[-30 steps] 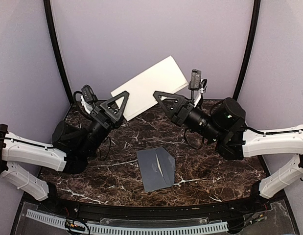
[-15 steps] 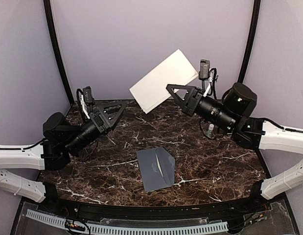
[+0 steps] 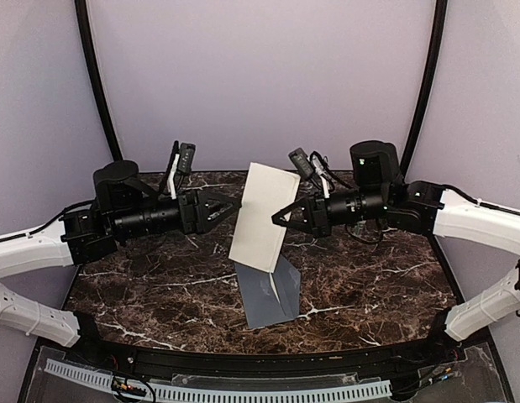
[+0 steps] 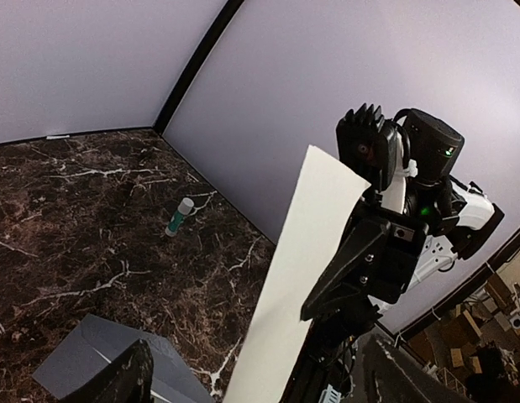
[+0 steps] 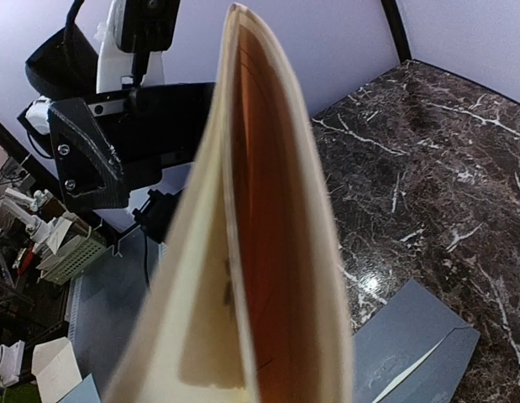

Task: Place the letter into the envelope and seal it
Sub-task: Adjust the letter.

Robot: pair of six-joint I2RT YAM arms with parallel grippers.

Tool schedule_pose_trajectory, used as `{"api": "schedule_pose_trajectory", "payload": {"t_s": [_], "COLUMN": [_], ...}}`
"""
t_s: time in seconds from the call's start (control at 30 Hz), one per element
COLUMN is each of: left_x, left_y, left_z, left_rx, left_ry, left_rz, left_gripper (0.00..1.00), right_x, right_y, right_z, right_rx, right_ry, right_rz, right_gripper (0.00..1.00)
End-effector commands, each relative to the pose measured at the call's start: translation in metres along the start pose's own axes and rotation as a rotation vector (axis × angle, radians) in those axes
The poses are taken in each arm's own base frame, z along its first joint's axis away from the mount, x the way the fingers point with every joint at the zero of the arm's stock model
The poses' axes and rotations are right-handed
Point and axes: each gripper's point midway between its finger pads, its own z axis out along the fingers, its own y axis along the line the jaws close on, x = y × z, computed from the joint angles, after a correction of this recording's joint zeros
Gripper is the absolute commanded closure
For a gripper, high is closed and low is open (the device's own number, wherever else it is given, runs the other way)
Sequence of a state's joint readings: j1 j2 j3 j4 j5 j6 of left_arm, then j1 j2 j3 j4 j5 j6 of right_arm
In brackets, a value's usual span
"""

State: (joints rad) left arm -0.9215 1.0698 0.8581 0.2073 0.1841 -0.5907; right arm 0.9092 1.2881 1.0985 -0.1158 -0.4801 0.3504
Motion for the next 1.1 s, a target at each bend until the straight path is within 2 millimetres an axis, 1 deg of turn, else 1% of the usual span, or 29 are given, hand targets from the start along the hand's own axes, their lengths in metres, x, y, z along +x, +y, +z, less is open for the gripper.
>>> {"api": "schedule_pose_trajectory", "payload": {"t_s": [0.0,0.1,0.17,0.2,0.23,0.3,0.33,0.37,0.43,0.47,0.5,0.53,0.57,0.6,0.67,0.7,0.73,0.77,0.8,0.83,0.87,0.93,1.0,1.07], "left_x": [0.022,0.032,0.034,0.037,0.036,0.037,0.038,0.037,0.037,0.037,0.036,0.037,0.030,0.034,0.022,0.022,0.016,0.015,0.010,0.011,0.005,0.004,0.003,0.003], "left_y": [-0.015,-0.021,-0.024,-0.026,-0.027,-0.030,-0.031,-0.032,-0.033,-0.033,-0.034,-0.032,-0.036,-0.031,-0.034,-0.031,-0.034,-0.033,-0.037,-0.035,-0.039,-0.040,-0.041,-0.041], "left_z": [0.012,0.020,0.023,0.023,0.024,0.024,0.023,0.023,0.022,0.022,0.021,0.019,0.017,0.016,0.010,0.008,0.006,0.004,0.002,0.001,-0.001,-0.001,-0.001,0.000], "left_rx": [0.107,0.161,0.189,0.205,0.214,0.233,0.242,0.248,0.254,0.254,0.258,0.255,0.268,0.257,0.278,0.266,0.282,0.280,0.298,0.300,0.321,0.335,0.344,0.344], "left_ry": [0.141,0.192,0.204,0.216,0.214,0.215,0.218,0.214,0.210,0.207,0.197,0.189,0.155,0.148,0.062,0.044,0.011,-0.004,-0.031,-0.041,-0.066,-0.081,-0.088,-0.091], "left_rz": [0.060,0.053,0.053,0.051,0.052,0.051,0.050,0.049,0.046,0.044,0.040,0.035,0.030,0.016,0.005,-0.016,-0.016,-0.031,-0.039,-0.046,-0.049,-0.053,-0.055,-0.060], "left_gripper": [0.15,0.17,0.26,0.39,0.45,0.65,0.72,0.85,0.98,0.99,1.00,1.00,1.00,1.00,1.00,1.00,1.00,1.00,1.00,1.00,1.00,1.00,1.00,1.00], "right_x": [0.022,0.027,0.029,0.029,0.030,0.030,0.031,0.031,0.029,0.026,0.024,0.021,0.018,0.012,0.005,0.004,0.002,0.005,0.002,0.002,0.000,0.000,0.000,0.000], "right_y": [0.025,0.027,0.027,0.027,0.027,0.026,0.025,0.024,0.023,0.022,0.021,0.019,0.018,0.018,0.019,0.020,0.020,0.018,0.019,0.019,0.019,0.014,0.011,0.015], "right_z": [0.001,0.002,0.003,0.003,0.004,0.005,0.005,0.006,0.006,0.004,0.002,0.001,-0.002,-0.005,-0.011,-0.014,-0.017,-0.019,-0.021,-0.022,-0.022,-0.020,-0.018,-0.015], "right_rx": [-0.156,-0.159,-0.164,-0.166,-0.165,-0.162,-0.158,-0.154,-0.146,-0.135,-0.124,-0.110,-0.098,-0.093,-0.093,-0.094,-0.094,-0.093,-0.099,-0.107,-0.110,-0.096,-0.085,-0.112], "right_ry": [0.098,0.113,0.118,0.121,0.124,0.127,0.128,0.127,0.111,0.096,0.078,0.056,0.028,-0.014,-0.083,-0.112,-0.141,-0.159,-0.187,-0.207,-0.223,-0.239,-0.241,-0.239], "right_rz": [0.002,0.002,0.002,0.003,0.003,0.003,0.003,0.003,-0.001,0.004,0.005,0.010,0.017,0.015,0.020,0.027,0.035,0.048,0.056,0.063,0.074,0.088,0.097,0.095], "right_gripper": [1.00,1.00,1.00,1.00,1.00,1.00,1.00,1.00,1.00,1.00,0.97,0.92,0.85,0.82,0.75,0.73,0.71,0.69,0.66,0.62,0.59,0.55,0.51,0.50]}}
